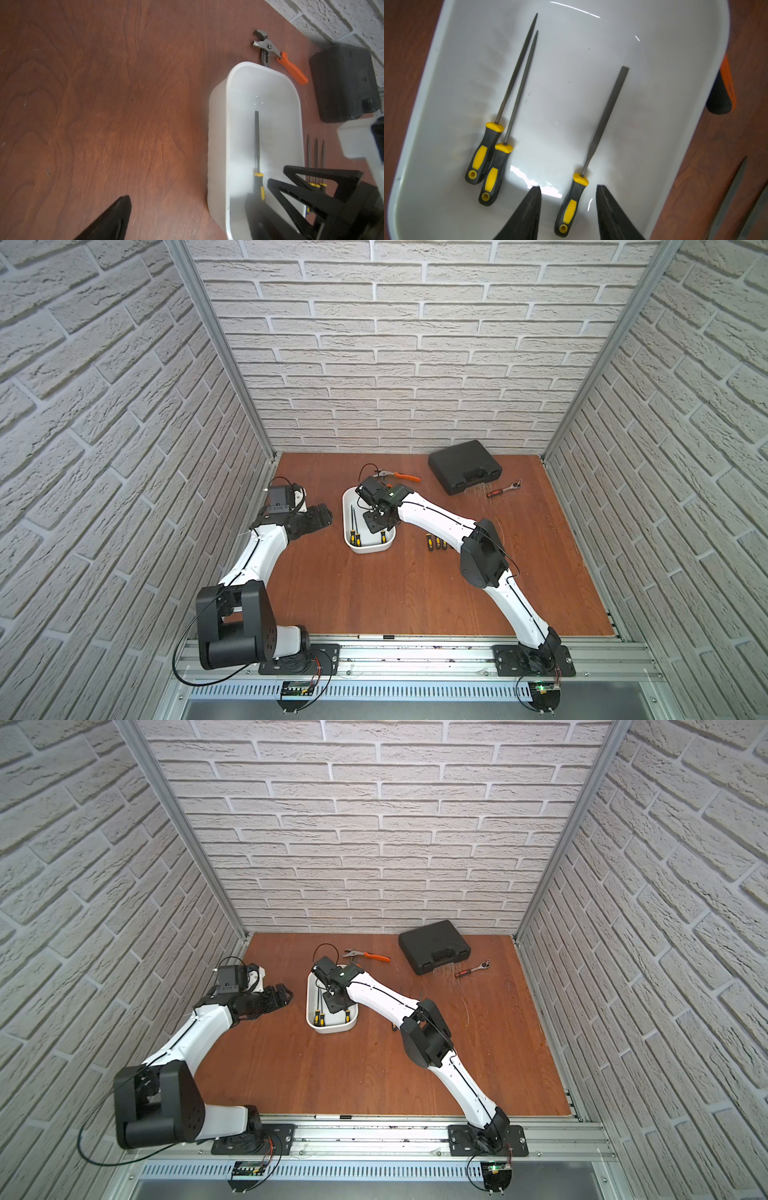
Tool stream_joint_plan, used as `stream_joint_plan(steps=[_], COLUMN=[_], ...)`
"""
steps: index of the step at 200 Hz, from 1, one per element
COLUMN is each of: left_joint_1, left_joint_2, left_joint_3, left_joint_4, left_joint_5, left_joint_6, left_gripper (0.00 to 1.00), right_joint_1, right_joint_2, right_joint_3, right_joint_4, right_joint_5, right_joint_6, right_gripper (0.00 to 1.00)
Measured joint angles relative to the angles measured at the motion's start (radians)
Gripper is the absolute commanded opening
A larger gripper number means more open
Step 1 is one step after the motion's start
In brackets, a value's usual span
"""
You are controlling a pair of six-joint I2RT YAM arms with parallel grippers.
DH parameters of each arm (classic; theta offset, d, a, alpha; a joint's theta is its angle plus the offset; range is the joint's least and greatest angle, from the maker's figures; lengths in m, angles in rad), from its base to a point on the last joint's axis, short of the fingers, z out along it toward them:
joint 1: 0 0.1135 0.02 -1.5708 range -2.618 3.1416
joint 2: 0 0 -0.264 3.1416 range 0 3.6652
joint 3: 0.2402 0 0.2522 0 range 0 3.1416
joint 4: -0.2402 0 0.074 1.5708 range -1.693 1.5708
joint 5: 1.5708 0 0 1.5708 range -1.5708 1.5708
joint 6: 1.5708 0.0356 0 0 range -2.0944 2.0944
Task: Take the file tool out of the storage box
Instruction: Pick up the file tool from the storage box.
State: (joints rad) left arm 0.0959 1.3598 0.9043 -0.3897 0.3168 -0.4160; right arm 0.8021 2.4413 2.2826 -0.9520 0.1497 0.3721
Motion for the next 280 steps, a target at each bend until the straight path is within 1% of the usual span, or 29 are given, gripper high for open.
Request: stream_joint_plan(steps=[50, 77, 106, 177, 201, 245, 258, 272, 280], left_joint_1=[0.000, 0.000, 0.000, 0.008, 0.018, 0.021, 0.021, 0.021, 0.021], left_joint_2=[0.000, 0.000, 0.000, 0.000, 0.000, 0.000, 0.000, 0.000, 0.000], left_joint_3=[-0.009, -0.010, -0.019, -0.021, -0.022, -0.027, -0.027, -0.027, -0.027], left_joint_4=[0.004, 0.022, 0.033, 0.055, 0.059, 0.063, 0.063, 0.063, 0.063], left_joint_5=[0.003, 0.007, 0.008, 0.028, 0.030, 0.033, 0.033, 0.033, 0.033], left_joint_6=[-0.005, -0.009, -0.015, -0.027, -0.031, -0.032, -0.032, -0.032, -0.032], left_gripper=[0.92, 0.92, 0.92, 0.92, 0.92, 0.92, 0.92, 0.92, 0.92], right_joint_1=[0.018, 0.031, 0.042, 0.046, 0.045, 0.045, 0.042, 0.039, 0.037], right_joint_2=[0.013, 0.056, 0.092, 0.155, 0.156, 0.157, 0.157, 0.157, 0.157], right_joint_3=[0.059, 0.103, 0.107, 0.143, 0.147, 0.147, 0.147, 0.147, 0.146], right_joint_4=[-0.101, -0.154, -0.201, -0.233, -0.228, -0.198, -0.188, -0.182, -0.177], right_joint_5=[0.016, 0.029, 0.034, 0.027, 0.010, 0.006, 0.006, 0.007, 0.008], right_joint_6=[0.072, 0.098, 0.117, 0.149, 0.154, 0.154, 0.155, 0.152, 0.149], right_gripper=[0.47, 0.47, 0.47, 0.43, 0.38, 0.24, 0.18, 0.09, 0.06])
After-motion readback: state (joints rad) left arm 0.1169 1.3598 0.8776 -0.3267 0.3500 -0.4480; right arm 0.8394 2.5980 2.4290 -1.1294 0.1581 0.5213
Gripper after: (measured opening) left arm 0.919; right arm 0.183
